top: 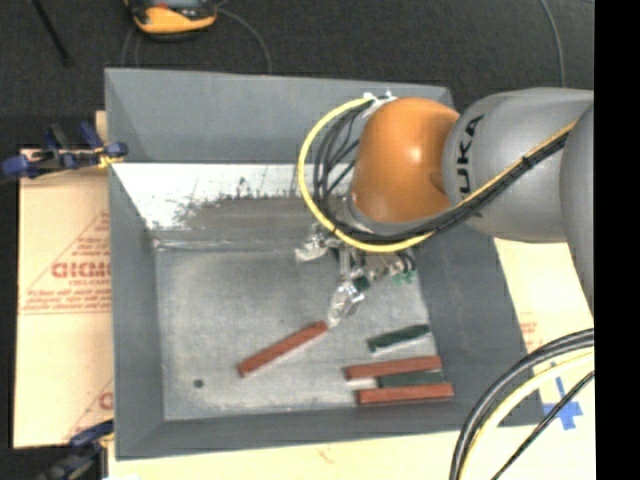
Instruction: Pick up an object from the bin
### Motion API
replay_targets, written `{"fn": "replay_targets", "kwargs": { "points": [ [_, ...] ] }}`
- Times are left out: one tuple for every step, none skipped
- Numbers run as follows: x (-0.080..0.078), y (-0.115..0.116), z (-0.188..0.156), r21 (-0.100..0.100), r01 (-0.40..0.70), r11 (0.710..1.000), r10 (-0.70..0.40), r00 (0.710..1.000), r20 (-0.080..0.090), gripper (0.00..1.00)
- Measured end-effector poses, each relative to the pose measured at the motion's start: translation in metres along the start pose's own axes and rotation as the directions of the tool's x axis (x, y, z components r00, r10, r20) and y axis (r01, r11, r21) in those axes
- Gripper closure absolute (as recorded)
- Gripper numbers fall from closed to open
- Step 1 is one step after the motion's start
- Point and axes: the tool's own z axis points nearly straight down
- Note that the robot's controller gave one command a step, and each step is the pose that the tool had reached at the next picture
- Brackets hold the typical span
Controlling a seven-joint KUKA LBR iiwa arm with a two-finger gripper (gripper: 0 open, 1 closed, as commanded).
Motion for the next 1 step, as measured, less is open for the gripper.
{"fn": "replay_targets", "kwargs": {
  "points": [
    [-0.0001,0.0000,-0.0001,0.000,0.000,1.000,0.000,1.000,0.000,0.00]
  ]
}}
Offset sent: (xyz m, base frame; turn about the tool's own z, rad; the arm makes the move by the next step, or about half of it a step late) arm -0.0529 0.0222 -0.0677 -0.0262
